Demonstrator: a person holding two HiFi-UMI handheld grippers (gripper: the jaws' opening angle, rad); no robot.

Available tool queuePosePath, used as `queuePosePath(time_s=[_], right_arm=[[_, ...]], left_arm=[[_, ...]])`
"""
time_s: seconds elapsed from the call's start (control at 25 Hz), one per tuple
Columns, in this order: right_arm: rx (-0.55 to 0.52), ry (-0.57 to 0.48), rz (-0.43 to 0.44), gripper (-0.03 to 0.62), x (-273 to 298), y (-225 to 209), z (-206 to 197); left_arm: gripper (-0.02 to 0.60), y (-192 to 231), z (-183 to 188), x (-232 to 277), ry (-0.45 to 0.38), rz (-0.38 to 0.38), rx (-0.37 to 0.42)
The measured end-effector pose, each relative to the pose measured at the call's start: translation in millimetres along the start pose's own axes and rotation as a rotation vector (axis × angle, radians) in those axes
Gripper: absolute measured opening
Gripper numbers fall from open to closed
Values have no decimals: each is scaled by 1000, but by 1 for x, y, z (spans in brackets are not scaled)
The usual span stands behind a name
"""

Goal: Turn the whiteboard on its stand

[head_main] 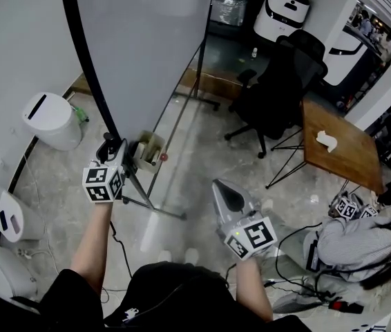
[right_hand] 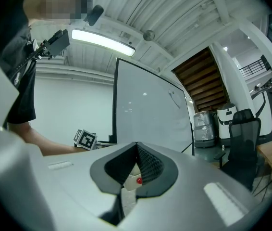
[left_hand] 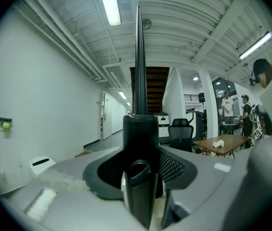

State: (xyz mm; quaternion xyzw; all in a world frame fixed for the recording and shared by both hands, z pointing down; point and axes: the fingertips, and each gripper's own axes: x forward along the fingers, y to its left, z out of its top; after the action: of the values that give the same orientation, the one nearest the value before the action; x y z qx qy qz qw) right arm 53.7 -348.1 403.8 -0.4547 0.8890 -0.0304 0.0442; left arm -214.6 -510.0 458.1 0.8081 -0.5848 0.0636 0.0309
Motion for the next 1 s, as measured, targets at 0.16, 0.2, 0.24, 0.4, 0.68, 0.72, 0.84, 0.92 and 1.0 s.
queuePosePath(time_s=[0.16, 0.2, 0.24, 0.4, 0.68, 0.72, 0.84, 0.92, 1.0], right_arm=[[1, -4, -5, 8, 1, -2, 0], [1, -4, -4, 8, 1, -2, 1], [1, -4, -3, 8, 2, -2, 1], [1, -4, 1, 8, 3, -1, 3], [2, -6, 19, 8, 8, 3, 1], [1, -8, 21, 8, 8, 3, 1], [1, -9, 29, 8, 10, 4, 2], [-1, -13, 31, 8, 11, 3, 4], [-2, -17, 28, 8, 11, 1, 6]], left_arm=[[196, 1, -1, 0, -7, 6, 4], [196, 2, 0, 1, -7, 7, 5], [196, 1, 0, 1, -6, 7, 8], [207, 1, 4, -2, -13, 9, 17], [255, -5, 17, -28, -55, 12, 49], [253, -6, 22, -32, -66, 12, 55], [253, -14, 40, -43, -109, 11, 73], [253, -23, 54, -50, -141, -1, 88], [250, -34, 68, -55, -174, -22, 95]])
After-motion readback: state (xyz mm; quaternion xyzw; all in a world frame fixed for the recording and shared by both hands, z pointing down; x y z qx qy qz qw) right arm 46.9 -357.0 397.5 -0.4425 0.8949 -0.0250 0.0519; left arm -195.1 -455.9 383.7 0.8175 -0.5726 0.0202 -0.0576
